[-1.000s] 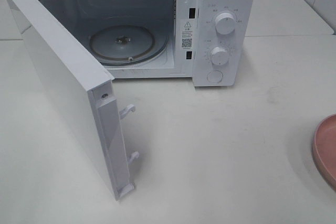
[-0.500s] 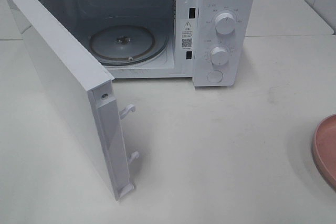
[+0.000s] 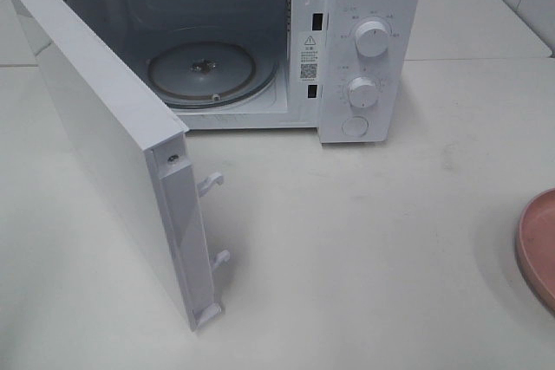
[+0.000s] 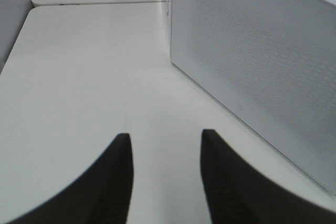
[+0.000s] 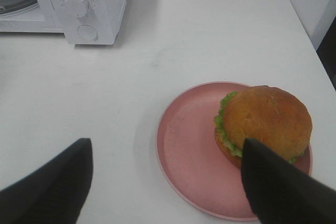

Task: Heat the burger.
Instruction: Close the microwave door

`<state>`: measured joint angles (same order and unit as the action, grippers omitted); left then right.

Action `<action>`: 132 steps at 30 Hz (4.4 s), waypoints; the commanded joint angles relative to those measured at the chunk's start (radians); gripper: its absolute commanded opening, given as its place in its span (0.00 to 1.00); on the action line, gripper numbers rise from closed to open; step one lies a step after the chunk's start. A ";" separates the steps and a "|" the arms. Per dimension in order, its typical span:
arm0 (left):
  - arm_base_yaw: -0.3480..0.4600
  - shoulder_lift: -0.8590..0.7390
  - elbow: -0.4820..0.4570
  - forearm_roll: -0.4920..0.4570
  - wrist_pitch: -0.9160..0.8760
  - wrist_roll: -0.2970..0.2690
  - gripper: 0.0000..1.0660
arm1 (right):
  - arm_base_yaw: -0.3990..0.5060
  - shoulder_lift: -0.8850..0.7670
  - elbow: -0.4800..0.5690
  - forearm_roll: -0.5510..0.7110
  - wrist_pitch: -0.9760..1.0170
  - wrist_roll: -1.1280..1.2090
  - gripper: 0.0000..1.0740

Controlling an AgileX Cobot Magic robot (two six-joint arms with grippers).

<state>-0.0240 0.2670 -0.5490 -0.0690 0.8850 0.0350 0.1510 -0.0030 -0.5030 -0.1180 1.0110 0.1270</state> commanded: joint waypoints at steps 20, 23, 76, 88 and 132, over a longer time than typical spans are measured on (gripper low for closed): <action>0.003 0.334 0.244 -0.026 -0.878 0.058 0.00 | -0.006 -0.030 0.003 0.002 -0.011 -0.014 0.71; 0.003 0.400 0.305 -0.026 -1.040 0.057 0.00 | -0.006 -0.030 0.003 0.002 -0.011 -0.014 0.71; -0.505 1.250 0.206 -0.057 -1.750 -0.072 0.00 | -0.006 -0.030 0.003 0.002 -0.011 -0.014 0.71; -0.606 1.378 0.030 -0.219 -1.734 0.008 0.00 | -0.006 -0.030 0.003 0.002 -0.011 -0.014 0.71; -0.678 1.734 -0.613 -0.699 -1.500 0.426 0.00 | -0.006 -0.030 0.003 0.002 -0.011 -0.013 0.71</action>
<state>-0.7430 2.0010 -1.1360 -0.7430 -0.5150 0.4560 0.1510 -0.0030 -0.5030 -0.1180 1.0110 0.1270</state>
